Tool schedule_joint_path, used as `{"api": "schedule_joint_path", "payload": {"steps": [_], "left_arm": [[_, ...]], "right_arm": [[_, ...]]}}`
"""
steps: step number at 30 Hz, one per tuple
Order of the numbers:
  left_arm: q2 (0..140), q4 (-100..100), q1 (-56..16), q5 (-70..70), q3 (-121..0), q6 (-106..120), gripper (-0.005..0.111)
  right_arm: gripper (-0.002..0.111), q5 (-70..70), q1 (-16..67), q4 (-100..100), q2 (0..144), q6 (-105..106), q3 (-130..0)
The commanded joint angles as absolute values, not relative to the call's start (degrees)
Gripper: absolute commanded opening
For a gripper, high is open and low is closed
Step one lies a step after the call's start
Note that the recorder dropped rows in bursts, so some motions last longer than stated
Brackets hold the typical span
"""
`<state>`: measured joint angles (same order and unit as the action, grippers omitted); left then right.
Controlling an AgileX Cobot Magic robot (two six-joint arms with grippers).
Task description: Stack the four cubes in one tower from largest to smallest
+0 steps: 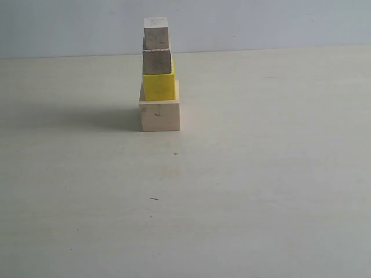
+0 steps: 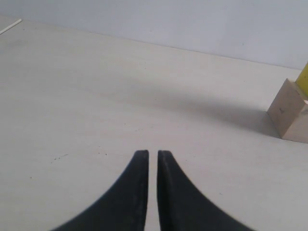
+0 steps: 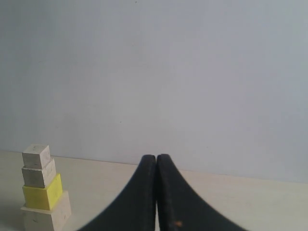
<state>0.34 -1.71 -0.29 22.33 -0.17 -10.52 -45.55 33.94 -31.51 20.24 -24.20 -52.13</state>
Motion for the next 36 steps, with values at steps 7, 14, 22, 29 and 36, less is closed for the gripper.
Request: {"api": "schedule_joint_path", "payload": {"steps": [7,14,22,29,36], "left_arm": [[0.0,-1.4,-0.6,21.2,0.0,-10.2,0.01],[0.0,-1.4,-0.6,21.2,0.0,-10.2,0.01],[0.0,-1.4,-0.6,21.2,0.0,-10.2,0.01],[0.0,-1.4,-0.6,21.2,0.0,-10.2,0.01],[0.0,-1.4,-0.6,21.2,0.0,-10.2,0.01]], "right_arm": [[0.0,-45.3,34.0,-31.5,20.0,-24.2,-51.8],[0.0,-45.3,34.0,-31.5,20.0,-24.2,-51.8],[0.0,-45.3,34.0,-31.5,20.0,-24.2,-51.8],[0.0,-45.3,34.0,-31.5,20.0,-24.2,-51.8],[0.0,-45.3,27.3,-30.3,19.8,-24.2,-51.8]]}}
